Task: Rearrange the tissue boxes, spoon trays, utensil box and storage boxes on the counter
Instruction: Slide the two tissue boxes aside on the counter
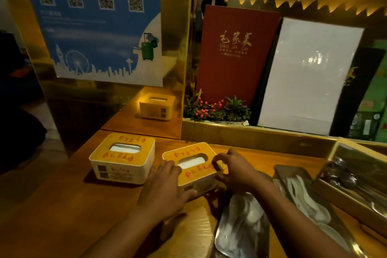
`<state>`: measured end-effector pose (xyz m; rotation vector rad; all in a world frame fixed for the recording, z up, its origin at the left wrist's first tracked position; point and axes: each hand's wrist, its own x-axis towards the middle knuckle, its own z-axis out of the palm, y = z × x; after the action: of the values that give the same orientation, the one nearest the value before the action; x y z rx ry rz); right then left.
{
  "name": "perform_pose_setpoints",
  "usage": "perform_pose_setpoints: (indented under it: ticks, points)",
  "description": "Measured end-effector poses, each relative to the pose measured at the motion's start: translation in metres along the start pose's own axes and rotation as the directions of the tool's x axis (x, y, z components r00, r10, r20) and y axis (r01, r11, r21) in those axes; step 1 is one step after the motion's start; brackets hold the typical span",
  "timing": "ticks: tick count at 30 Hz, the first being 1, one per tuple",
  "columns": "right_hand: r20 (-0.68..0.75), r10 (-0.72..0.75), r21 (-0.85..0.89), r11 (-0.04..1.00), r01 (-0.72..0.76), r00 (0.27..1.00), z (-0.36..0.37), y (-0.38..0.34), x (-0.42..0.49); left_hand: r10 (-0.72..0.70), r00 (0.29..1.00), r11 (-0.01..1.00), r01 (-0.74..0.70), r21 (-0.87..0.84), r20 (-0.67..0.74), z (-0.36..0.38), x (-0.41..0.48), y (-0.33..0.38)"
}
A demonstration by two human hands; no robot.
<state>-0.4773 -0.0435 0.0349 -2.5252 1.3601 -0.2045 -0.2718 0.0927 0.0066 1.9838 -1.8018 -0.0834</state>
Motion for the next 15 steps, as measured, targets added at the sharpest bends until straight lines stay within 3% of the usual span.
perform_pose_setpoints:
  ticks: [6,15]
  points:
    - [-0.201,-0.065,0.01,0.998,0.069,0.977,0.03,-0.012,-0.026,0.066,0.998,0.982,-0.063,0.176,-0.012,-0.009,0.017,-0.033]
    - [-0.314,-0.032,0.014,0.999,0.038,0.949,0.051,-0.034,-0.018,0.083,0.996,0.969,-0.074,0.236,-0.03,-0.005,0.029,-0.069]
